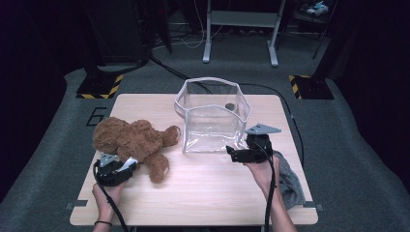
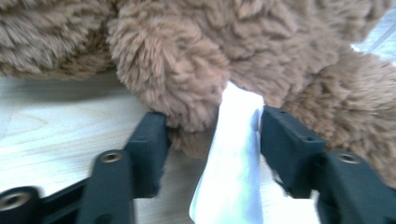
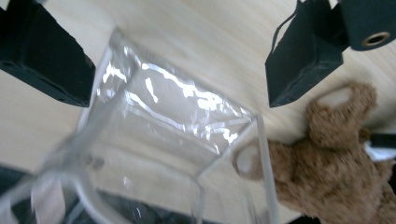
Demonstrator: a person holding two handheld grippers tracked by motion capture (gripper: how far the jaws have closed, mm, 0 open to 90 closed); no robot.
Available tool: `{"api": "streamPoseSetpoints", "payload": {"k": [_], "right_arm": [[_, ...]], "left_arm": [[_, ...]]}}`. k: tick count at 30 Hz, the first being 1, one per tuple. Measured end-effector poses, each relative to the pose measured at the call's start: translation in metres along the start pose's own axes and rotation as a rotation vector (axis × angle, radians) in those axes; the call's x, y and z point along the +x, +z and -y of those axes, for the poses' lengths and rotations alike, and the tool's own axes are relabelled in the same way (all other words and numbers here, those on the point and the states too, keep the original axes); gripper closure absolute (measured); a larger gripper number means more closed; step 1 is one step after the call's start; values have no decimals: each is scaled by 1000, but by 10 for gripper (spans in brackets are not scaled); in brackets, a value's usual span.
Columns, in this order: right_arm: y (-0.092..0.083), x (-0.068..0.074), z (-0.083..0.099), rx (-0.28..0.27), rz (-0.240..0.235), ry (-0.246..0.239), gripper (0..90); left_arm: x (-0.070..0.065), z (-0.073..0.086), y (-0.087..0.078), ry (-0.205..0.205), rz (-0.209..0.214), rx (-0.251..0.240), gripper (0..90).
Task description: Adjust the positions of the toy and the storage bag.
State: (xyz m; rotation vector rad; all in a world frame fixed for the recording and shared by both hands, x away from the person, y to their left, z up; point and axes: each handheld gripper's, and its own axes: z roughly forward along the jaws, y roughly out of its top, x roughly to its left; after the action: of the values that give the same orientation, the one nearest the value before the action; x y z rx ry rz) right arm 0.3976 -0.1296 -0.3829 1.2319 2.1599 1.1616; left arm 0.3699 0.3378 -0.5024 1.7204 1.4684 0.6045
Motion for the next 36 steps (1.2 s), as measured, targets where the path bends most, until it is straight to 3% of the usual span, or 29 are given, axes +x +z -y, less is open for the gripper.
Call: {"api": "streamPoseSetpoints", "payload": {"k": [7, 12, 18, 24, 32, 36], "right_arm": [[7, -32, 53, 85, 73, 80, 36], [15, -55, 91, 129, 119, 191, 45], [26, -69, 124, 196, 186, 218, 47], [33, -71, 135, 203, 210, 214, 44], [37, -66, 142, 166, 254, 181, 44], [38, -64, 143, 159, 271, 175, 44]], "left_arm": [[-6, -19, -13, 44, 16, -13, 268], [-7, -33, -16, 46, 27, -14, 228], [-4, -55, -15, 65, 23, -5, 203], [6, -68, -14, 46, 11, 33, 187], [19, -65, -2, -17, 24, 96, 197], [19, -69, -2, -23, 27, 84, 198]]}}
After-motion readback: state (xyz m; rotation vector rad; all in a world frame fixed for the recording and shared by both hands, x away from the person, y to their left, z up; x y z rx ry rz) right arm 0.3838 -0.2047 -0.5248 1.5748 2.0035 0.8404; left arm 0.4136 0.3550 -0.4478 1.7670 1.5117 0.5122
